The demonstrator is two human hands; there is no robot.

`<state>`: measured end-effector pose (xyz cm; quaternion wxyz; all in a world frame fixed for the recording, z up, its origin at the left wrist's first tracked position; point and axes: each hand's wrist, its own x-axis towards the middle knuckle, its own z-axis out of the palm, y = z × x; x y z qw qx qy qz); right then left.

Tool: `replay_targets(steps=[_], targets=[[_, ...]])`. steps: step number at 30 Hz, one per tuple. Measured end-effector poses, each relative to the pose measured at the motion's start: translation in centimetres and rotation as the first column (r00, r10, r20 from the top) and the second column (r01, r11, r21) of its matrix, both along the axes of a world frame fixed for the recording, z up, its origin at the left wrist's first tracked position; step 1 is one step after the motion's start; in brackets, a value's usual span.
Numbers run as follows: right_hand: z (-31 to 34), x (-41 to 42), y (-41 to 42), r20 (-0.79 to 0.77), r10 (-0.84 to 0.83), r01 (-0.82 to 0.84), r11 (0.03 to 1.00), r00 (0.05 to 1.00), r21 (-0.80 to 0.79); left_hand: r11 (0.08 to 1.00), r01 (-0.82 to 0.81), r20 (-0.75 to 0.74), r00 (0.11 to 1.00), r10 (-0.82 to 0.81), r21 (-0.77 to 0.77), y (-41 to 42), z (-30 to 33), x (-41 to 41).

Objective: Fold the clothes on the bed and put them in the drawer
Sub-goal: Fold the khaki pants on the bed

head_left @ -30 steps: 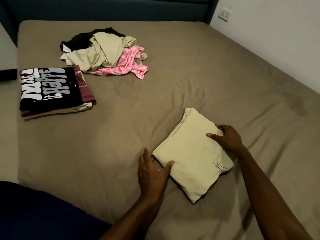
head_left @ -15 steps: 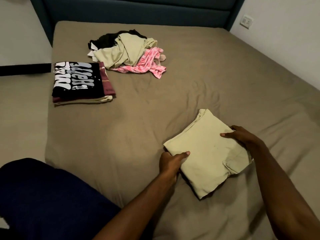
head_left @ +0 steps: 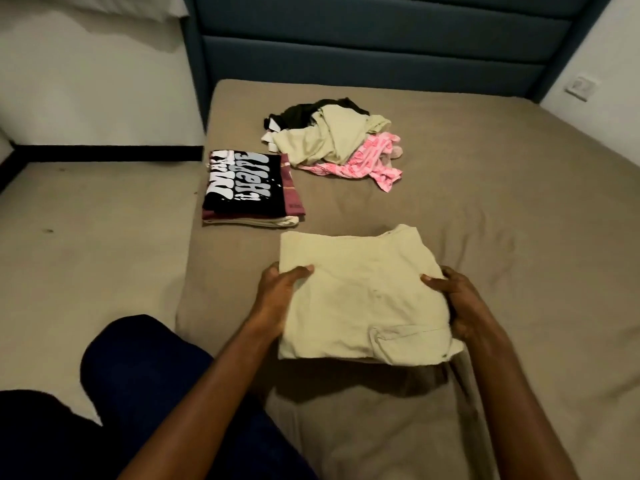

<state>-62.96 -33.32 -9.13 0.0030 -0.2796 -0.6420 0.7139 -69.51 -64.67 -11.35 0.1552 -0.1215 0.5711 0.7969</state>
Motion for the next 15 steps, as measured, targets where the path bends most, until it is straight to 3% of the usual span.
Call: replay_targets(steps=[8,12,15], targets=[[-4.5,-11.0,-14.5,-0.067,0.056,-0.058,0.998,0.996,-0.028,0.948,-0.137,-0.055,0.99,0.127,-0.288,-14.9,-0.3,-8.4],[-6.8,-11.8,-17.7,-0.029,0.054,-0.038,0.92,0.998,0.39,0.909,-0.136,-0.016,0.99,0.142,-0.394,-16.6,-3.3,-8.1],[-7.7,-11.3,-18.8,-0.055,0.079,-0.016,0.701,0.995,0.713,0.862,-0.209,-0.1,0.978,0.183,-0.462,-16.5,-4.7,-7.8]])
